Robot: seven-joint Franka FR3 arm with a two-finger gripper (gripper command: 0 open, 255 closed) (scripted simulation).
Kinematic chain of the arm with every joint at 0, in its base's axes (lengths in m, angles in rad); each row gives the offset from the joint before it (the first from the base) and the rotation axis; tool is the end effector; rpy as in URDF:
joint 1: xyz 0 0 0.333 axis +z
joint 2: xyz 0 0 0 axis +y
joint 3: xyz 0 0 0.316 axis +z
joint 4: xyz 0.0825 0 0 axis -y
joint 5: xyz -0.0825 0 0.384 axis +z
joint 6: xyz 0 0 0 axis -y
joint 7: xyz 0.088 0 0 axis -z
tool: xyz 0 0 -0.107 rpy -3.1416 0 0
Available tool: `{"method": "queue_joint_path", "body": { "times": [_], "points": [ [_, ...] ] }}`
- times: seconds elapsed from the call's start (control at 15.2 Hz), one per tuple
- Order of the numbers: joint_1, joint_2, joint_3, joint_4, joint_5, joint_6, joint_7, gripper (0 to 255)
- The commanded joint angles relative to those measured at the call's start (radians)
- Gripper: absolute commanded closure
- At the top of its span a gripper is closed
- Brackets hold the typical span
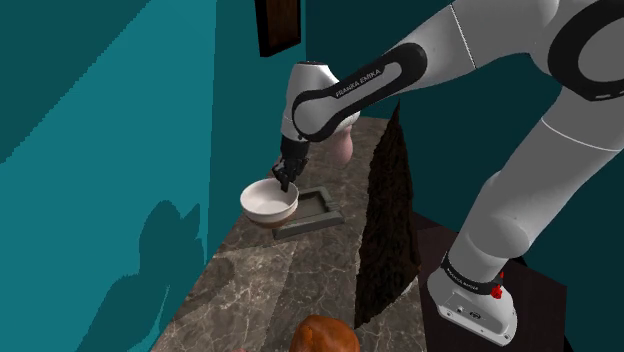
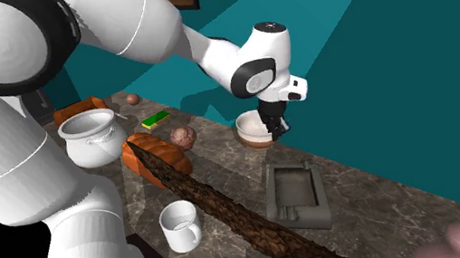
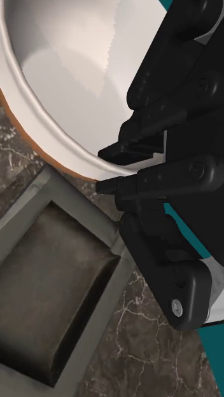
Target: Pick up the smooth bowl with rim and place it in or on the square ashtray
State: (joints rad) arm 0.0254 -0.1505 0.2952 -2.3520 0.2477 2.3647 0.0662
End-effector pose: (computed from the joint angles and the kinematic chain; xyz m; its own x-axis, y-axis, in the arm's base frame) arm 0.4711 0.1612 0.4036 0.9876 0.0793 0.1356 0.1013 -0.9813 -0.1639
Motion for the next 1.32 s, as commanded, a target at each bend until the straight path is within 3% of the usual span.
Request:
{"method": "queue_joint_path", "body": {
  "times": [0.0,0.73,1.25],
  "points": [
    [-0.022,-0.012,-0.034,-0.007,0.007,-0.014,-0.061,255],
    [-0.137,-0.004,-0.200,0.057,0.001,-0.119,-0.322,255],
    [-0.132,0.051,-0.197,0.001,0.019,-0.010,-0.347,255]
  ]
}}
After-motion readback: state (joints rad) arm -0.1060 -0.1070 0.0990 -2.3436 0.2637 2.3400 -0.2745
